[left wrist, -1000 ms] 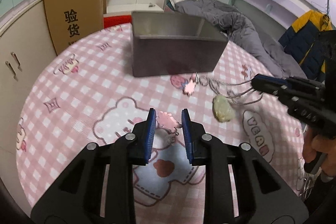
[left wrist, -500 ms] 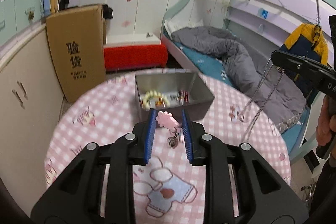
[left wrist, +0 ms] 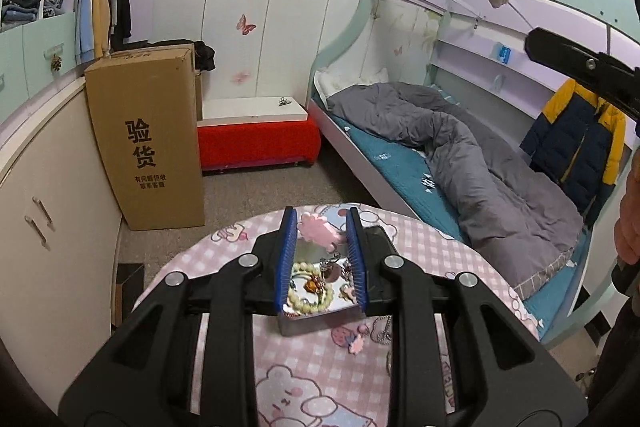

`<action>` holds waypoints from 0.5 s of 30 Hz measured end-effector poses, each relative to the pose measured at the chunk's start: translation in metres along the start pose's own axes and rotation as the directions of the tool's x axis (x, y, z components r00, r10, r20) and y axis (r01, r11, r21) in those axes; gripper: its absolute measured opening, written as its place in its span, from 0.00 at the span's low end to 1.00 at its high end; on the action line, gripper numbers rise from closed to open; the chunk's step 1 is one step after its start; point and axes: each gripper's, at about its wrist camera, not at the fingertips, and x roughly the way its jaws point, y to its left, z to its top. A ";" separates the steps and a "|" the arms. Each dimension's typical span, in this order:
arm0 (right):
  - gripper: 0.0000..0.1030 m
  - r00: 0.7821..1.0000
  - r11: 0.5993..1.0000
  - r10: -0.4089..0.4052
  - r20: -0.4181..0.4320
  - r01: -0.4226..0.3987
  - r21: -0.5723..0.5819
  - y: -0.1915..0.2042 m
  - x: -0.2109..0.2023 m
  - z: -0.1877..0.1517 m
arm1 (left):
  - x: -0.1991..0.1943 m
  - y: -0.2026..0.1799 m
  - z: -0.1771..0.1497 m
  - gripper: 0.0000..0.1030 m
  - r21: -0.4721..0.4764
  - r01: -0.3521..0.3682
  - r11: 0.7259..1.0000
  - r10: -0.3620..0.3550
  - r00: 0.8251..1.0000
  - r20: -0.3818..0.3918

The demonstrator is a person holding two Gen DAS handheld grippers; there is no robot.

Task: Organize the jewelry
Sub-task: 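Carry the charm and chain over the grey box and open both tools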

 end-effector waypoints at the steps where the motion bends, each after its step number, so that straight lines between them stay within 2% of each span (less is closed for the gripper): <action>1: 0.12 1.000 1.000 0.004 -0.028 -0.004 0.003 -0.001 0.005 -0.006 | 0.001 -0.001 0.000 0.24 0.000 0.005 1.000 -0.005 1.000 -0.001; 2: 0.14 0.999 1.000 0.012 -0.053 -0.011 0.019 -0.002 0.010 -0.018 | 0.000 -0.002 -0.001 0.24 0.004 0.009 1.000 -0.009 1.000 -0.001; 3: 0.30 0.997 0.999 0.016 -0.073 -0.013 0.037 -0.003 0.013 -0.032 | -0.001 -0.004 -0.004 0.24 0.014 0.006 1.000 -0.006 1.000 -0.001; 4: 0.51 0.995 0.998 0.016 -0.095 -0.010 0.056 -0.005 0.016 -0.046 | -0.001 -0.004 -0.007 0.24 0.019 0.005 1.000 -0.005 1.000 -0.002; 5: 0.54 0.991 0.996 0.019 -0.134 -0.007 0.084 -0.008 0.023 -0.073 | -0.001 -0.004 -0.011 0.24 0.019 0.006 1.000 -0.006 1.000 -0.005; 8: 0.54 0.964 0.984 0.044 -0.262 0.004 0.180 -0.015 0.044 -0.135 | 0.003 -0.002 -0.024 0.24 0.009 0.012 1.000 -0.012 1.000 -0.029; 10: 0.52 0.943 0.979 0.039 -0.331 0.030 0.200 -0.015 0.059 -0.166 | 0.006 -0.001 -0.033 0.24 0.000 0.013 1.000 -0.013 0.999 -0.045; 13: 0.51 0.920 0.976 0.065 -0.387 0.022 0.218 -0.011 0.081 -0.192 | 0.011 0.001 -0.040 0.24 -0.017 0.019 1.000 -0.020 0.998 -0.062; 15: 0.50 0.912 0.976 0.075 -0.404 0.015 0.215 -0.008 0.093 -0.197 | 0.013 0.001 -0.043 0.24 -0.025 0.022 0.999 -0.023 0.997 -0.067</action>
